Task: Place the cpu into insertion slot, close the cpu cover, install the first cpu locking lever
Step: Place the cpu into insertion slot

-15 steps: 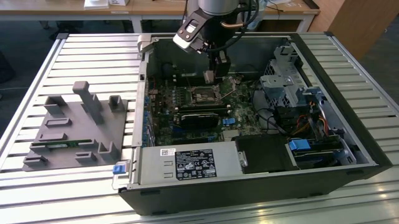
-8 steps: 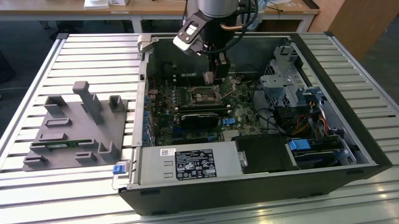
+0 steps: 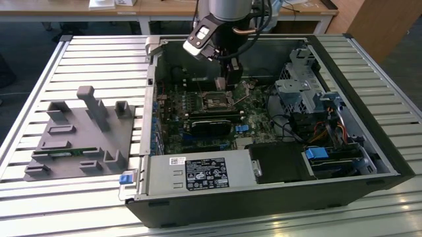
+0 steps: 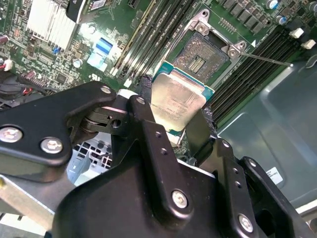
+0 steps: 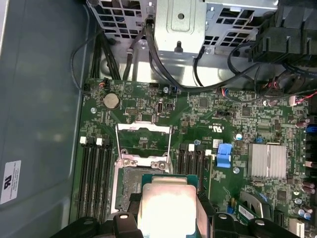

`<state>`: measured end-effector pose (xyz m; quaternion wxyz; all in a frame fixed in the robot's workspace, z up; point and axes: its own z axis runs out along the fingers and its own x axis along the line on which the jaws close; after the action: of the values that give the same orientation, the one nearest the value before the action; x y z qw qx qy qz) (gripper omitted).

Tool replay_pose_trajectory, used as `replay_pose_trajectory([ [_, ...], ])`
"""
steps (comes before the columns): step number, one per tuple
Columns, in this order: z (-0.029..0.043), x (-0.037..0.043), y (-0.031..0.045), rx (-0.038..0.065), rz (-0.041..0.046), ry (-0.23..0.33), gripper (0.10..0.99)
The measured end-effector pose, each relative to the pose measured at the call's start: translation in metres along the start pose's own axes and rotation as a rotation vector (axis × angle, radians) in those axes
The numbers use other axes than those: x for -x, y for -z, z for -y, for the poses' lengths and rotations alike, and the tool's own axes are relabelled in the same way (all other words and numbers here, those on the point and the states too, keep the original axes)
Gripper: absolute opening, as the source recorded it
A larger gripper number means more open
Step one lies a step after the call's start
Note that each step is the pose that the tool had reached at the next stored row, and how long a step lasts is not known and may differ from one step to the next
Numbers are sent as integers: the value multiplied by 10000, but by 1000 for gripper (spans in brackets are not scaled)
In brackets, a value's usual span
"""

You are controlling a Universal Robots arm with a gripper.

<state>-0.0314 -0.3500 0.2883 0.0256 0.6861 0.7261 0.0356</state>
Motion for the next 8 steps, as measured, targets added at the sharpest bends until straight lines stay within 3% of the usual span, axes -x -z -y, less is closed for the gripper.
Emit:
replay_pose_trajectory([
  [8,7,0,-76,0,0,0,525],
])
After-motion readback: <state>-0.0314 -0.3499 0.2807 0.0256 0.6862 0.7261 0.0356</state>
